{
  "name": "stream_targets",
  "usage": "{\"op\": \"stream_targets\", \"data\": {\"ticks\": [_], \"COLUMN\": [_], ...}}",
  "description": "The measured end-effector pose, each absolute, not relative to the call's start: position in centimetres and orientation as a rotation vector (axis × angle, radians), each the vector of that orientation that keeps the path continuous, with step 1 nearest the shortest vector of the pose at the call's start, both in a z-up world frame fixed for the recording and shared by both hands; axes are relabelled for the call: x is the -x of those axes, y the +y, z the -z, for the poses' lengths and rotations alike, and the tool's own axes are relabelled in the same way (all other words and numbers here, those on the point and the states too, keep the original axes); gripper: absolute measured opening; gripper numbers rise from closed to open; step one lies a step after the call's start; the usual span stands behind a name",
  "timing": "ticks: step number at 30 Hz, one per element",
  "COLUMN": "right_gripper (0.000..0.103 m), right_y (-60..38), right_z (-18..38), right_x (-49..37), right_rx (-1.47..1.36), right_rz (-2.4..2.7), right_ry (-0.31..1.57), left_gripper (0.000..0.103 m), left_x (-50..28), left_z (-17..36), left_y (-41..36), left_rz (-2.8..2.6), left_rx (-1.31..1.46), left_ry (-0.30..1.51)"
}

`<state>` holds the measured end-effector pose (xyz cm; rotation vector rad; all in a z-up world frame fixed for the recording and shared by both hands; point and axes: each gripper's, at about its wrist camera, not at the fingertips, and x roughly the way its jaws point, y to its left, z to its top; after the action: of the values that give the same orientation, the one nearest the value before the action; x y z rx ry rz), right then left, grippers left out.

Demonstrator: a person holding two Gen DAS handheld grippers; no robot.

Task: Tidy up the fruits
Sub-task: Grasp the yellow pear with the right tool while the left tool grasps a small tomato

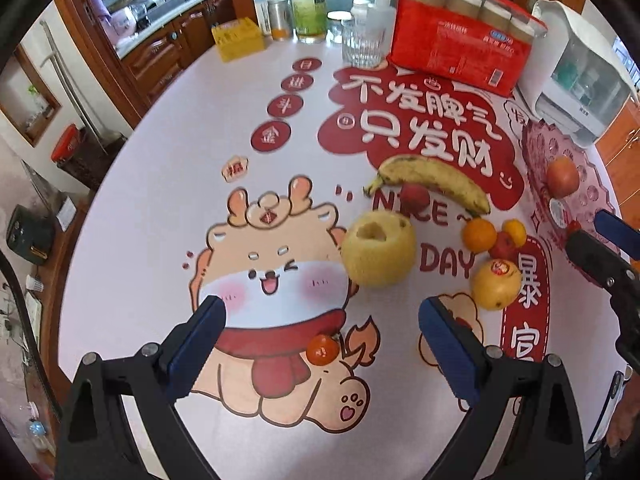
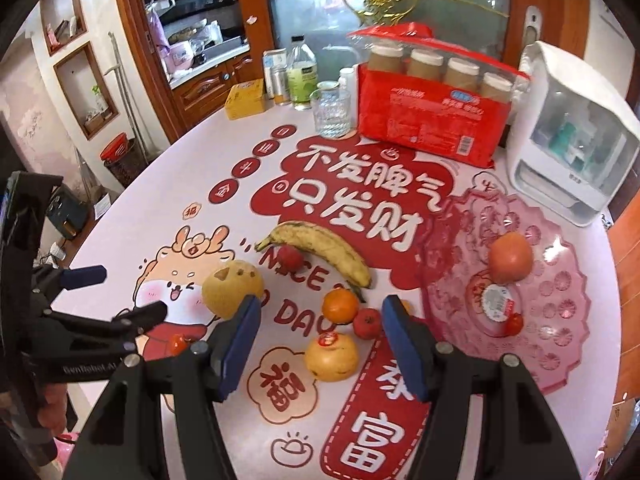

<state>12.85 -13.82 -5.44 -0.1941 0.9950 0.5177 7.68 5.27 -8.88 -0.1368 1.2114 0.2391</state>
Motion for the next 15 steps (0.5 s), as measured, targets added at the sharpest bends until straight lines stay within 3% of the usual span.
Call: {"op": "stream_targets", "data": {"ticks": [12, 15], "right_gripper": [0.063, 0.064], "right_y": [-9.4, -7.9], "right_z": [9.1, 10.2], "right_x": [-12.6, -12.7], "right_rx": [0.230, 0.258], "right_rz": [-0.617, -0.647], "right_ry": [1.066, 1.076], "left_gripper": [0.096, 0.091], "left_x": [-5.4, -5.0], "left_z": [14.4, 15.4], "left_y": [6.6, 6.8], "left_rz": [-0.273, -0.276], "left_rx": [0.209, 0.229], "left_ry": [1.304, 1.313]}}
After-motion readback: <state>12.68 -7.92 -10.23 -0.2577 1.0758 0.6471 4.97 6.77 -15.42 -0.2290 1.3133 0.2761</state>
